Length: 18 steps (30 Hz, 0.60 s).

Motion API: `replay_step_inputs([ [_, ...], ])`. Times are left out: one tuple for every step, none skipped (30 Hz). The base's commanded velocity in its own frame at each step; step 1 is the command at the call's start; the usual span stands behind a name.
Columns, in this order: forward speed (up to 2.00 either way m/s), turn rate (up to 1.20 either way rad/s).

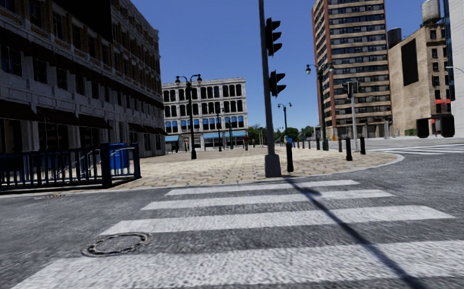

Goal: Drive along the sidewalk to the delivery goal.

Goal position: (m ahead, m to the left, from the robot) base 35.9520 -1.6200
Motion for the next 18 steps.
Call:
replay_step_inputs([
  [2.00,0.00],
  [2.00,0.00],
  [2.00,0.00],
  [2.00,0.00],
  [2.00,0.00],
  [2.00,0.00],
  [2.00,0.00],
  [2.00,0.00],
  [2.00,0.00],
  [2.00,0.00],
  [2.00,0.00],
  [2.00,0.00],
  [2.00,0.00],
  [2.00,0.00],
  [2.00,0.00],
  [2.00,0.00],
  [2.00,0.00],
  [2.00,0.00],
])
